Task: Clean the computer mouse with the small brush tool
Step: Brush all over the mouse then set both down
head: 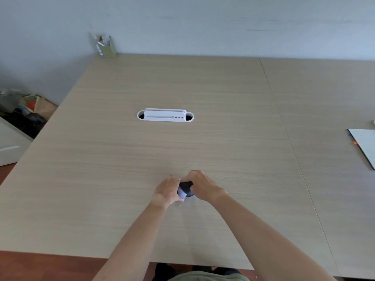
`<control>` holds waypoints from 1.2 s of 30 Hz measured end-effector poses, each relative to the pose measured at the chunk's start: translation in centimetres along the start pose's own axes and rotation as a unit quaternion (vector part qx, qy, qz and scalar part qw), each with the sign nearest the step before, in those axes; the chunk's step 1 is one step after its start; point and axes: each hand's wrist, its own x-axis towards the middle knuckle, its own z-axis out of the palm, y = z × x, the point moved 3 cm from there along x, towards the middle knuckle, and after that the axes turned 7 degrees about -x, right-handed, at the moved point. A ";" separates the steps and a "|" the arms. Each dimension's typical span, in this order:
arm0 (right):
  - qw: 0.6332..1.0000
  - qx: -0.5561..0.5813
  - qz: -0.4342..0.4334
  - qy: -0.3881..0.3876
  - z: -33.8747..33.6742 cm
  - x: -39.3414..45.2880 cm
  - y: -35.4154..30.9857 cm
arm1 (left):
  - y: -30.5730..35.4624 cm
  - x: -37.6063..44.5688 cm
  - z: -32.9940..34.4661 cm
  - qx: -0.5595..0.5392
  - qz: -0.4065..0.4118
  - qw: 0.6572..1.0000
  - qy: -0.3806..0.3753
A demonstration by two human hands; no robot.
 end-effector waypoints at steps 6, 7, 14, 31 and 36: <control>0.994 -0.055 0.066 0.073 0.7 -0.7 2.8 | -0.3 -0.2 -0.2 0.042 0.002 0.999 -0.012; 0.991 -0.059 0.075 0.091 0.5 -0.9 3.5 | -0.3 -0.2 -0.1 0.039 0.001 0.999 -0.010; 0.999 0.028 0.000 0.041 1.9 -1.0 1.9 | -0.1 -0.4 0.1 -0.001 -0.006 1.000 0.009; 0.994 0.000 0.006 0.105 3.1 -1.6 3.4 | 0.0 -0.8 -0.1 -0.025 -0.031 0.999 -0.004; 0.977 0.044 0.100 0.182 1.3 -1.1 5.3 | 0.0 -1.0 -0.3 -0.021 -0.038 0.999 -0.008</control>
